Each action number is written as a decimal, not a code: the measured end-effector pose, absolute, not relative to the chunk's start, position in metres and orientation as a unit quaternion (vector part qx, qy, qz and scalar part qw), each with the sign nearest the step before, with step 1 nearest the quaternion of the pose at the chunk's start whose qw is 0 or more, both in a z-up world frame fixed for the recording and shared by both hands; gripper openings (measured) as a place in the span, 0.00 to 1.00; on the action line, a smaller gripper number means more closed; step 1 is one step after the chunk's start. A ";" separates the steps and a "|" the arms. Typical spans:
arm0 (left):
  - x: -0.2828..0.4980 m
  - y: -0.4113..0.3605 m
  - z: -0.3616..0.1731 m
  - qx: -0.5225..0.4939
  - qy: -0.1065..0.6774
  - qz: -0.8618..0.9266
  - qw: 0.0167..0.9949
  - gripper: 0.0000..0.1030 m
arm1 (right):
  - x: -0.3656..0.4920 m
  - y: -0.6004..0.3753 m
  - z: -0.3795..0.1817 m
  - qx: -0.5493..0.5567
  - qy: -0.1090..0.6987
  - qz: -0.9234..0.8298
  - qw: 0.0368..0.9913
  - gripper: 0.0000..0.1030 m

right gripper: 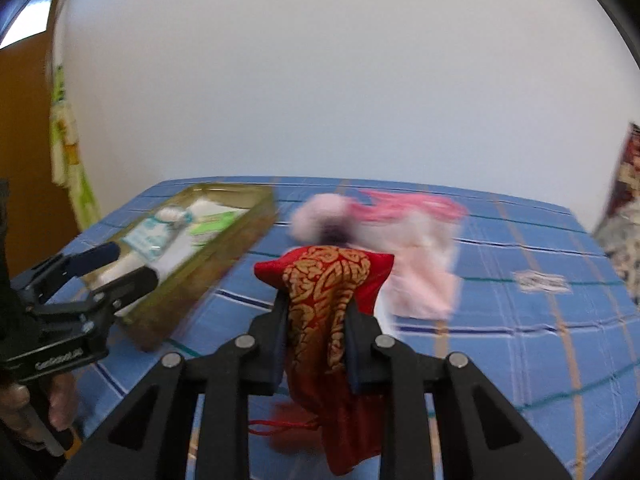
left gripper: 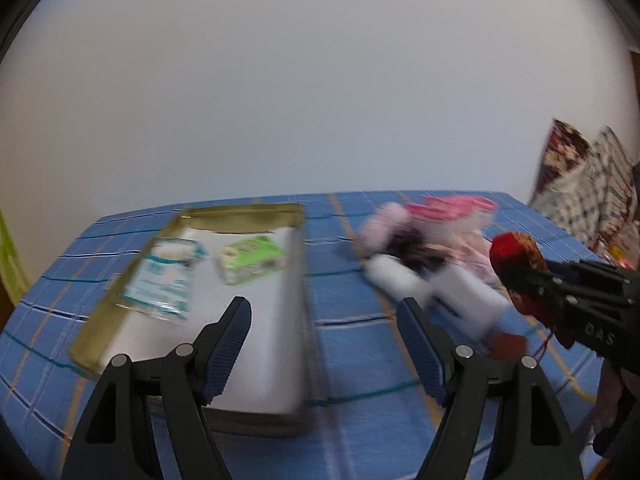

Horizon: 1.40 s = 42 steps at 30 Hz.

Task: Organize soft objects
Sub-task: 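Grasp the red rectangular case with the left tool while the right tool holds the pouch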

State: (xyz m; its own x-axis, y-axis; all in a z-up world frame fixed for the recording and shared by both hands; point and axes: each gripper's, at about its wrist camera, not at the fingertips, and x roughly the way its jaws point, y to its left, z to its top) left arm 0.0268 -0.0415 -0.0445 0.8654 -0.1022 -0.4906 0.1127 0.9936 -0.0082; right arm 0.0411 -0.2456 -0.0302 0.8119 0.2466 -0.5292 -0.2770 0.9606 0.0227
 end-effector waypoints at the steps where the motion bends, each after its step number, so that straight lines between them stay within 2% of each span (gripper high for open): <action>1: 0.027 -0.052 -0.047 0.013 0.260 -0.068 0.963 0.75 | 0.037 -0.254 -0.030 -0.025 0.274 0.127 0.953 0.23; 14: 0.035 -0.144 -0.072 0.075 0.334 -0.184 0.922 0.75 | 0.024 -0.319 -0.050 0.019 0.279 0.057 0.958 0.23; 30: 0.048 -0.167 -0.091 0.120 0.395 -0.226 0.883 0.75 | 0.037 -0.328 -0.061 0.027 0.291 0.038 0.956 0.23; 31: 0.049 -0.166 -0.091 0.116 0.398 -0.227 0.881 0.73 | 0.037 -0.328 -0.061 0.026 0.291 0.037 0.956 0.23; 34: 0.049 -0.163 -0.093 0.100 0.410 -0.256 0.870 0.55 | 0.038 -0.330 -0.062 0.031 0.294 0.038 0.955 0.23; 42: 0.034 -0.158 -0.087 0.109 0.379 -0.253 0.883 0.43 | 0.034 -0.330 -0.061 0.029 0.282 0.030 0.958 0.23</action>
